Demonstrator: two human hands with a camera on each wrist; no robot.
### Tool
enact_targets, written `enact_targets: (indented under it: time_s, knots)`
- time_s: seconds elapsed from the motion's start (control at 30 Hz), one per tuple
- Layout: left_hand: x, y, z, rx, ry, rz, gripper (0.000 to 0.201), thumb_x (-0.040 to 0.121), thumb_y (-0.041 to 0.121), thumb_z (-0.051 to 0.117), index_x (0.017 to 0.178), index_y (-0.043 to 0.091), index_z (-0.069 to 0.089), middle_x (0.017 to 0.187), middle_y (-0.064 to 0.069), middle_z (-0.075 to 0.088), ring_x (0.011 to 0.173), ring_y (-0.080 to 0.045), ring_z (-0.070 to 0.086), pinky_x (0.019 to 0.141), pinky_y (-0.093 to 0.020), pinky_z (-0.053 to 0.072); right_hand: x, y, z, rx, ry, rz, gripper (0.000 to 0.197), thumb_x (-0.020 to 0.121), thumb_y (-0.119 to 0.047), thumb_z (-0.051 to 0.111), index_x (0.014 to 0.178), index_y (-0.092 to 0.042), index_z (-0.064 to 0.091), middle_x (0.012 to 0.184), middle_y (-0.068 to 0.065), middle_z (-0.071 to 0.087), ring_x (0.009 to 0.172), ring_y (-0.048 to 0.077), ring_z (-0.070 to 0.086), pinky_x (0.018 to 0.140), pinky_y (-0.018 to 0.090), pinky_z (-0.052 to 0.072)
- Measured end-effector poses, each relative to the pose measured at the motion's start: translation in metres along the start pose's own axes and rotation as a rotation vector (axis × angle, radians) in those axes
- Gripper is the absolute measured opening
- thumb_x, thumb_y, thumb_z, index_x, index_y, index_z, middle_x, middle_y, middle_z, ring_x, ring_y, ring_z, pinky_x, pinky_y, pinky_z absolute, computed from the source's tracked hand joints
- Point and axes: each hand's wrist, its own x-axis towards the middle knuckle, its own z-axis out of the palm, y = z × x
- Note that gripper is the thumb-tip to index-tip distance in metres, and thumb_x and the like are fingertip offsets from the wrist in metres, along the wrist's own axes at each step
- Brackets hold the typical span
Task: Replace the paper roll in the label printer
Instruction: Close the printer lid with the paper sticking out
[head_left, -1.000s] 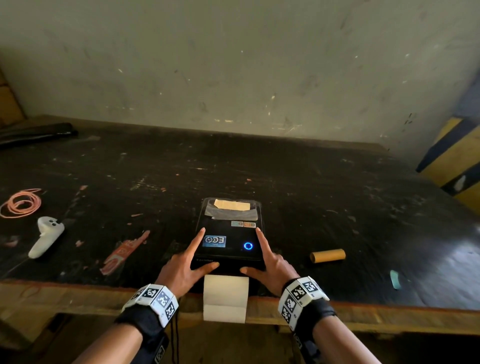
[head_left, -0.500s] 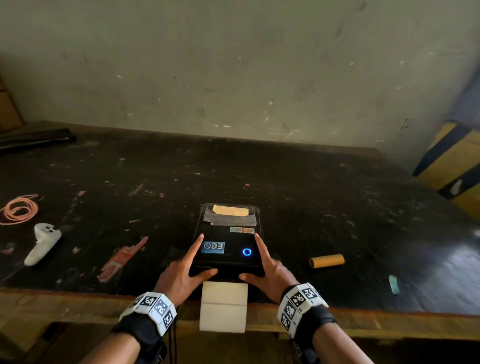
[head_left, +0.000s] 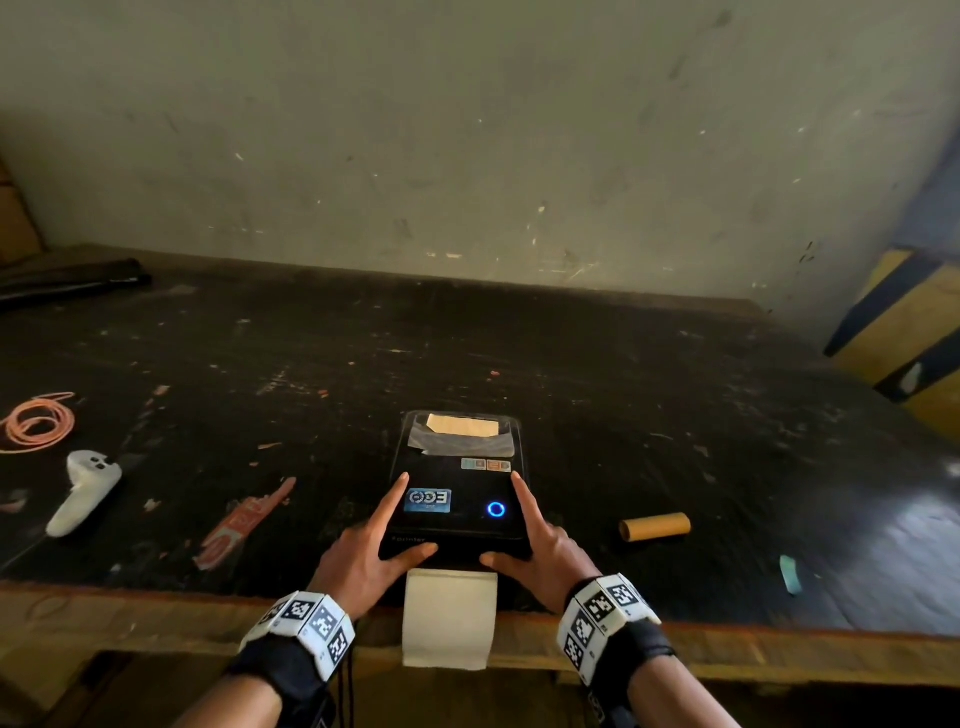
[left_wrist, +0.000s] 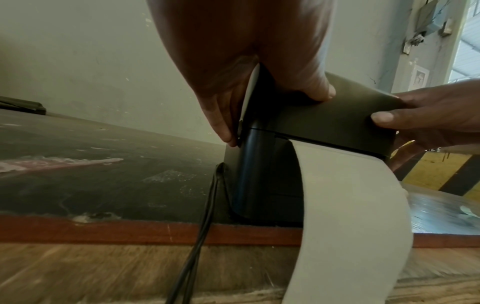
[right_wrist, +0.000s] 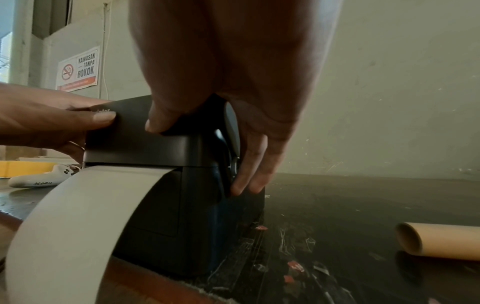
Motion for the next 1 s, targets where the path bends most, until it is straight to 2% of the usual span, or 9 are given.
enact_targets:
  time_s: [0.3, 0.43, 0.5, 0.63, 0.83, 1.0]
  knots:
    - [0.0003, -0.0027, 0.0014, -0.002, 0.005, -0.004, 0.091, 0.075, 0.060, 0.056, 0.138, 0.050, -0.009, 0.150, -0.010, 0.028, 0.131, -0.029, 0.038, 0.103, -0.047, 0.038, 0.0002, 0.0002, 0.0008, 0.007, 0.002, 0.001, 0.105, 0.078, -0.050, 0.064, 0.135, -0.049, -0.023, 0.148, 0.010, 0.036, 0.123, 0.027, 0.049, 0.100, 0.049, 0.044]
    - [0.0006, -0.0060, 0.0020, -0.016, 0.022, 0.015, 0.091, 0.071, 0.066, 0.056, 0.134, 0.058, -0.008, 0.148, -0.010, 0.033, 0.130, -0.028, 0.041, 0.104, -0.046, 0.039, -0.0008, 0.0005, 0.0015, 0.014, 0.010, -0.009, 0.105, 0.077, -0.051, 0.065, 0.135, -0.050, -0.023, 0.147, 0.010, 0.038, 0.121, 0.027, 0.051, 0.099, 0.048, 0.044]
    - [0.0004, -0.0054, 0.0015, -0.034, 0.032, 0.013, 0.090, 0.071, 0.063, 0.059, 0.134, 0.059, -0.006, 0.147, -0.009, 0.036, 0.129, -0.028, 0.042, 0.104, -0.045, 0.039, -0.0013, -0.0002, 0.0015, 0.023, 0.011, -0.009, 0.106, 0.077, -0.049, 0.066, 0.135, -0.049, -0.023, 0.146, 0.009, 0.039, 0.121, 0.026, 0.051, 0.100, 0.048, 0.044]
    - [0.0000, -0.0039, 0.0013, -0.027, 0.037, 0.015, 0.090, 0.073, 0.060, 0.060, 0.135, 0.056, -0.006, 0.148, -0.010, 0.034, 0.130, -0.028, 0.040, 0.104, -0.045, 0.038, -0.0027, -0.0017, -0.0004, 0.018, 0.005, 0.000, 0.105, 0.078, -0.049, 0.065, 0.137, -0.047, -0.022, 0.147, 0.009, 0.037, 0.123, 0.026, 0.050, 0.101, 0.046, 0.043]
    - [0.0021, -0.0086, 0.0034, -0.027, 0.031, 0.030, 0.091, 0.069, 0.066, 0.057, 0.131, 0.061, -0.010, 0.148, -0.010, 0.033, 0.130, -0.028, 0.041, 0.103, -0.048, 0.040, -0.0023, -0.0001, 0.0017, 0.012, 0.018, -0.017, 0.105, 0.078, -0.050, 0.065, 0.136, -0.048, -0.022, 0.146, 0.010, 0.038, 0.120, 0.026, 0.051, 0.099, 0.047, 0.044]
    - [0.0015, -0.0085, 0.0033, -0.024, 0.029, 0.042, 0.090, 0.070, 0.066, 0.056, 0.132, 0.060, -0.010, 0.149, -0.009, 0.033, 0.129, -0.027, 0.042, 0.103, -0.048, 0.041, -0.0018, 0.0002, 0.0017, 0.016, 0.021, -0.023, 0.105, 0.078, -0.049, 0.065, 0.137, -0.047, -0.022, 0.144, 0.010, 0.041, 0.118, 0.024, 0.054, 0.097, 0.045, 0.046]
